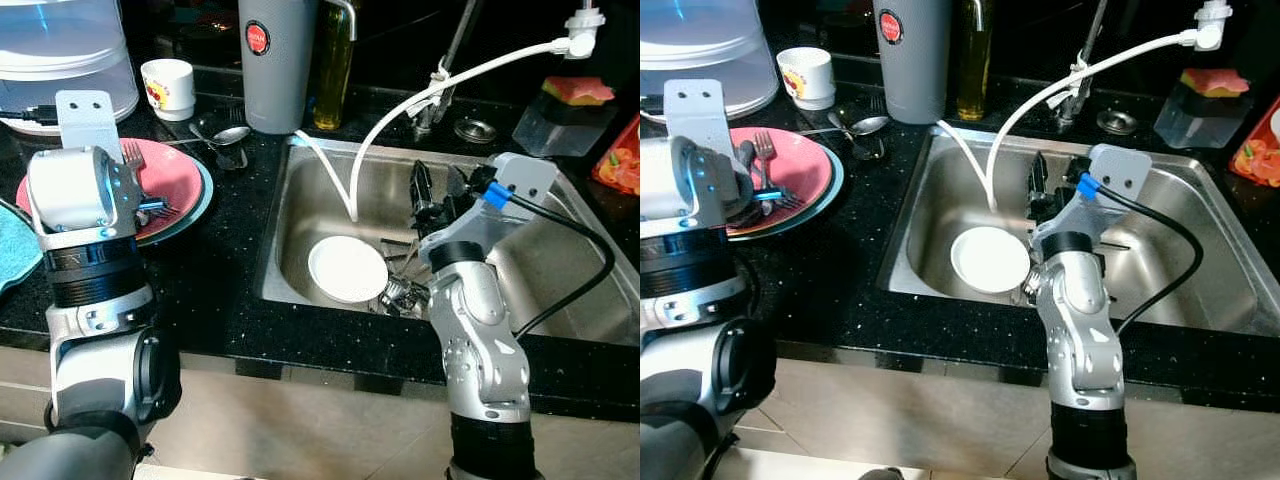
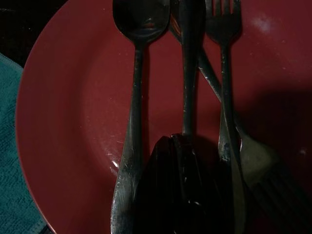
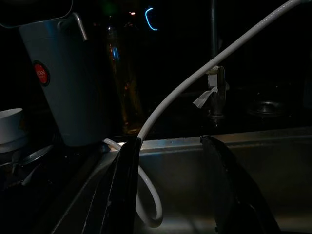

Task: Kitchen organization

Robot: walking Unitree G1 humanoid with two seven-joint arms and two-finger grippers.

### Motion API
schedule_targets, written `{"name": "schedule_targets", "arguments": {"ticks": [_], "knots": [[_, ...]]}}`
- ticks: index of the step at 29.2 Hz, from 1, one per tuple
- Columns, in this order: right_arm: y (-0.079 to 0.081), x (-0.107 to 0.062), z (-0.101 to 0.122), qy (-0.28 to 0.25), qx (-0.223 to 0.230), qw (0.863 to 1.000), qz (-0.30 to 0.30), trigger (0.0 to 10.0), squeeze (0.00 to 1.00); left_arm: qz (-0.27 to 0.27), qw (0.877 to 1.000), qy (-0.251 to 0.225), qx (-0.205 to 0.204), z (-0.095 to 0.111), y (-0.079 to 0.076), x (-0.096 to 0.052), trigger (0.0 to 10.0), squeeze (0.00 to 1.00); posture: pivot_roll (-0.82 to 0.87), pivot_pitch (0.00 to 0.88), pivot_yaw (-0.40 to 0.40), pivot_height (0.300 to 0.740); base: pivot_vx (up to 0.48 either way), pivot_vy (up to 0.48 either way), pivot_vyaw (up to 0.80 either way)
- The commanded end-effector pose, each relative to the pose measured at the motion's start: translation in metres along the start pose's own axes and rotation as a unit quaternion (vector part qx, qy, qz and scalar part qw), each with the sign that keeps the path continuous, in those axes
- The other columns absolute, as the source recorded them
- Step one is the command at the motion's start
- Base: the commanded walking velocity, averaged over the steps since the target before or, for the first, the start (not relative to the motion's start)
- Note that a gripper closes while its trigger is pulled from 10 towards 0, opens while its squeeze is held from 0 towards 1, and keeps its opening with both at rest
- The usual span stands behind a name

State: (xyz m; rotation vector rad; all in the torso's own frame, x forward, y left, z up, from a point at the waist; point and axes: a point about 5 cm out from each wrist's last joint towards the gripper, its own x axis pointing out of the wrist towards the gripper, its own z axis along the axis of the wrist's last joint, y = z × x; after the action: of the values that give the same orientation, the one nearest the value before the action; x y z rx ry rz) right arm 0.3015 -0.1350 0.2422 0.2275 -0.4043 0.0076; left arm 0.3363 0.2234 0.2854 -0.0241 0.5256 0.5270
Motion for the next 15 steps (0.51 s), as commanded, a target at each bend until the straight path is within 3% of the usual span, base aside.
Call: {"name": "schedule_targets", "arguments": {"ticks": [1,11,12,13,14,15], "knots": [[-0.0019,-0.0029,-0.0007,0.003,-0.002,1.0,-0.001,10.0,0.0,0.006,1.0,0.014,-0.003,-0.0051,0.0004,0.0017,10.0,0.0,0.35,0.049,-0.029,0.74,0.0,0.0,0.0],[-0.001,-0.0024,-0.0012,0.003,-0.002,1.0,0.002,10.0,0.0,0.014,0.999,0.035,-0.025,-0.0075,0.004,0.0027,10.0,0.0,0.36,0.045,-0.033,0.74,0.0,0.0,0.0],[-0.0008,-0.0022,-0.0011,0.003,-0.002,1.0,0.003,10.0,0.0,0.011,0.999,0.036,-0.025,-0.0077,0.0035,0.0031,8.8,0.0,0.36,0.045,-0.032,0.74,0.0,0.0,0.0],[-0.0008,-0.0021,-0.0011,0.003,-0.002,1.0,0.003,10.0,0.0,0.008,0.999,0.035,-0.024,-0.0077,0.003,0.0034,4.7,0.0,0.35,0.043,-0.032,0.74,0.0,0.0,0.0],[-0.0008,-0.0021,-0.001,0.003,-0.002,1.0,0.003,10.0,0.0,0.006,0.999,0.033,-0.023,-0.0077,0.0027,0.0036,2.6,0.0,0.35,0.043,-0.032,0.74,0.0,0.0,0.0],[-0.0008,-0.0021,-0.001,0.003,-0.002,1.0,0.003,10.0,0.0,0.006,0.999,0.033,-0.023,-0.0077,0.0027,0.0036,2.6,0.0,0.35,0.043,-0.032,0.74,0.0,0.0,0.0]]}}
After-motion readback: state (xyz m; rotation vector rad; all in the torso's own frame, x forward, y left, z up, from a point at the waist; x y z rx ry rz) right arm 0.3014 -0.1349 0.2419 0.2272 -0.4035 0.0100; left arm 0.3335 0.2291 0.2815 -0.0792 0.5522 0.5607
